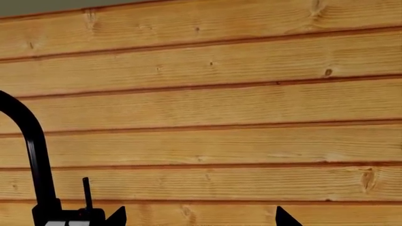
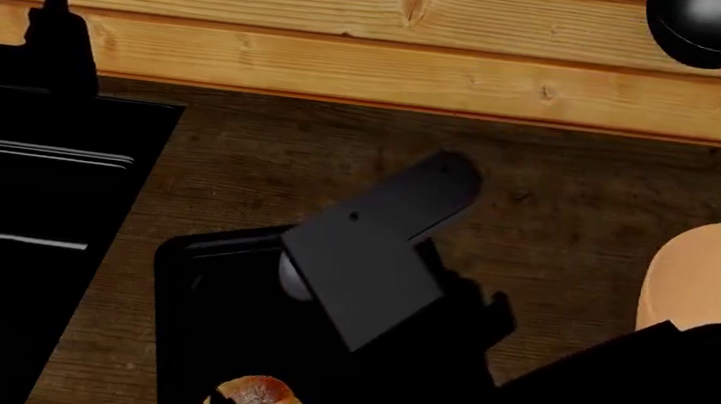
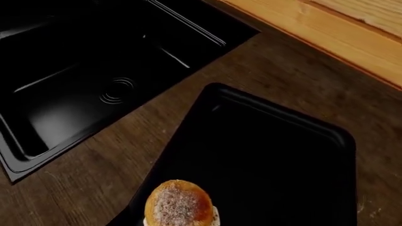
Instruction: Move the fresh-baked cupcake off the tray onto the counter, and place the bowl used for mixing into the sink.
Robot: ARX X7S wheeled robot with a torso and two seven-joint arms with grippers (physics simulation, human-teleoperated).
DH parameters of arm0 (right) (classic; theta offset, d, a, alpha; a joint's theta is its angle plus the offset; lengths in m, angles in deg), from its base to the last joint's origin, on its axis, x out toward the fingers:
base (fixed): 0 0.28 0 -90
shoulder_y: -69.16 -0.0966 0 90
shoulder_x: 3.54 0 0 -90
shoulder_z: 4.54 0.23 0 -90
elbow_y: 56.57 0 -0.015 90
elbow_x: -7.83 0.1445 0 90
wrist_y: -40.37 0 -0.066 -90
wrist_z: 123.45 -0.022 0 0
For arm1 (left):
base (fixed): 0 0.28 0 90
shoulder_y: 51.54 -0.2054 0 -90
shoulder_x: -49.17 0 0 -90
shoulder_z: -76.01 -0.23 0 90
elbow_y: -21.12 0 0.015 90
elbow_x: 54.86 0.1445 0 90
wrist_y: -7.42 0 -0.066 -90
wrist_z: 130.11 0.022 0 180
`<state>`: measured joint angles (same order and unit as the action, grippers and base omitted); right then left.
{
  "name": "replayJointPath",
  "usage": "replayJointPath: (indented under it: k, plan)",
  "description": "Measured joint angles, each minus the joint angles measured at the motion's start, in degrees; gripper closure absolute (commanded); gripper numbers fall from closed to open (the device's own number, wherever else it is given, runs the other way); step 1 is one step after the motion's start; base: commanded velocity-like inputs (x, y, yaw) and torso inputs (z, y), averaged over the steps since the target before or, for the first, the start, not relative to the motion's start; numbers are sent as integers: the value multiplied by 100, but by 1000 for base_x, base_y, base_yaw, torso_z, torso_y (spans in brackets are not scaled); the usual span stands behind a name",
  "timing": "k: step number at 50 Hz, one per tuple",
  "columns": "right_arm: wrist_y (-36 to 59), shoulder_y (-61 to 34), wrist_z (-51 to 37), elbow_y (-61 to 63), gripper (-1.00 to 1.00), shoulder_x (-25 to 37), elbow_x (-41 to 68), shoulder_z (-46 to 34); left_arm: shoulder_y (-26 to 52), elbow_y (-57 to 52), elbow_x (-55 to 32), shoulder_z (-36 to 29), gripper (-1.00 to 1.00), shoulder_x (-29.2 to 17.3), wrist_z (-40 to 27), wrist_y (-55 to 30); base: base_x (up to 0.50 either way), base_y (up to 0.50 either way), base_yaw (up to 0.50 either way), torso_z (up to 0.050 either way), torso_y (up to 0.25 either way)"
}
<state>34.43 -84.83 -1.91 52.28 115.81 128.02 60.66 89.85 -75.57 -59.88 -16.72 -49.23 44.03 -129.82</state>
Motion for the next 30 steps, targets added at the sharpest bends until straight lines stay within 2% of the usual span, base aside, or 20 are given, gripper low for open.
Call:
replayJointPath:
  k: [30]
  plan:
    - [189, 340, 1100, -139, -100, -190, -1153, -113, -49, -23, -127, 1, -100, -55, -126, 39, 0, 0, 0, 0, 0]
